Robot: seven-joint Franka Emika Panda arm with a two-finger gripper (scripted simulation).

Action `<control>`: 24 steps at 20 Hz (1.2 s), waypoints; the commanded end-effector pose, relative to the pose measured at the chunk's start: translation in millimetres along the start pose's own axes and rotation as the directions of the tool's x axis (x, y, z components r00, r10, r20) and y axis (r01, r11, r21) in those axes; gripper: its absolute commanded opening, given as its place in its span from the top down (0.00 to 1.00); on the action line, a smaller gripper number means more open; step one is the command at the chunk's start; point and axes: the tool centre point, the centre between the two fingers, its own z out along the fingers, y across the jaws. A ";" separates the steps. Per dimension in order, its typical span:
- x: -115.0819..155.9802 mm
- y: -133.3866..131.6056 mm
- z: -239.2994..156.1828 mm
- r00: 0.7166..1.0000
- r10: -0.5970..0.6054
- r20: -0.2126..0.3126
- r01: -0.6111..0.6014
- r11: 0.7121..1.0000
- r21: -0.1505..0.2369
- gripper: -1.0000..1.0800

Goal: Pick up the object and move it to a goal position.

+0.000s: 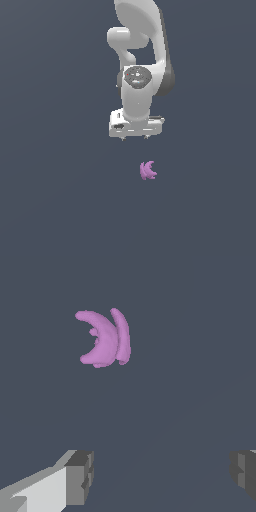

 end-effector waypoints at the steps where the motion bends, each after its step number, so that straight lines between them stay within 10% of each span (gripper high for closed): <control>1: 0.0 0.0 0.0 1.000 0.000 0.000 0.000 1.000 0.000 0.04; 24: 30.7 -34.9 13.2 0.999 -0.040 0.002 0.040 0.999 0.011 0.04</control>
